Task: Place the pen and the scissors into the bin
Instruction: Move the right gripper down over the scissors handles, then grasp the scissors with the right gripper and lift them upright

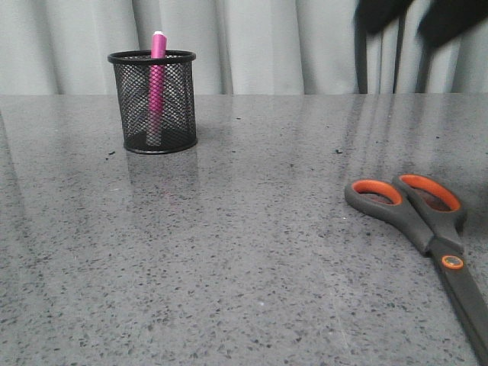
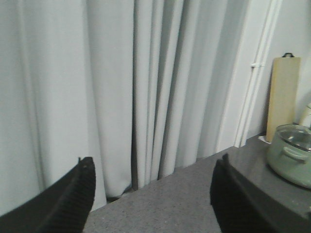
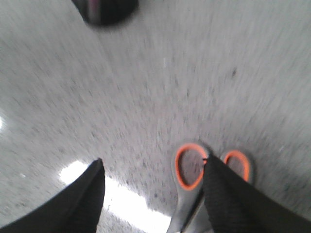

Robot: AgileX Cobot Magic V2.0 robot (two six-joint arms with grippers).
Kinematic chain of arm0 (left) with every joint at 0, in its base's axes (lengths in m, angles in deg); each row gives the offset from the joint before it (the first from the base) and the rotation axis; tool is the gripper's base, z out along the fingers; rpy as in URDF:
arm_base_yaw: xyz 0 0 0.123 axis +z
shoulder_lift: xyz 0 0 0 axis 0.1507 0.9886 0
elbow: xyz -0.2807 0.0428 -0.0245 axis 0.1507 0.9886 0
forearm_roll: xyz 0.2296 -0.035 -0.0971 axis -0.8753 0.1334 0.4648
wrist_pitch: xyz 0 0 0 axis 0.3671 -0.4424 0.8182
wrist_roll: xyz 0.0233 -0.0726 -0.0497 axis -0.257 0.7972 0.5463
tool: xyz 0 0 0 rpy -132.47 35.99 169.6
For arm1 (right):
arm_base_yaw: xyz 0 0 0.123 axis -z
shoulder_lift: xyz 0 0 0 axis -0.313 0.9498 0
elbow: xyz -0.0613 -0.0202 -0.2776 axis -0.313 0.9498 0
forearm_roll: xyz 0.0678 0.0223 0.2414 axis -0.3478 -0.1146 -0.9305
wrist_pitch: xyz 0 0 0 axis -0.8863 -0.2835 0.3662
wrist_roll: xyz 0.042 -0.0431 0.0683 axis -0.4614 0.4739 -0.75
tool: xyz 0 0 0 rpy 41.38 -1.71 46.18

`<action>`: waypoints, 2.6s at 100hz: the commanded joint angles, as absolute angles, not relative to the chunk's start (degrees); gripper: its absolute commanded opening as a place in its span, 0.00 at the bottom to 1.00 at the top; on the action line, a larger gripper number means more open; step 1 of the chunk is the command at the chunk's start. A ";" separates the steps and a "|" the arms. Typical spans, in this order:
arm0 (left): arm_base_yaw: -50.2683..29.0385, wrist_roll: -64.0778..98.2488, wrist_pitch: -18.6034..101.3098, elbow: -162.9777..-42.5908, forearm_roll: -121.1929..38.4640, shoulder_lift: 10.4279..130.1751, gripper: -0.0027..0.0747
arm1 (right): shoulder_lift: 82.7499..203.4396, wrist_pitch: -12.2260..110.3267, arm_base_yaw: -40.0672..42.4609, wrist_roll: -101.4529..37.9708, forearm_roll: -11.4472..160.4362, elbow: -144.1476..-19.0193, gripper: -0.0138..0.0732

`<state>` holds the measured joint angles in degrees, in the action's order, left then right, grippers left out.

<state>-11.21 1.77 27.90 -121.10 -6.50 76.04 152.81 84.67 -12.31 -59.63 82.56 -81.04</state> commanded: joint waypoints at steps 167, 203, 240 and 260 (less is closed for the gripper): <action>-15.71 2.11 25.57 -117.66 -3.60 65.04 0.58 | 157.80 91.19 -14.08 -77.93 84.59 -75.26 0.70; -15.71 2.11 25.35 -117.66 -3.47 65.04 0.58 | 163.44 90.06 -14.08 -77.93 84.59 -75.34 0.70; -15.71 2.11 24.95 -117.66 -3.47 65.04 0.58 | 169.51 93.45 -14.90 -77.93 90.41 -75.34 0.32; -15.71 2.11 24.80 -117.66 -3.47 65.04 0.58 | 170.87 94.70 -15.27 -77.26 93.38 -75.37 0.14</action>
<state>-15.20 1.77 23.08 -116.27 -5.98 65.70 168.12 96.41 -15.24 -78.84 91.21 -76.71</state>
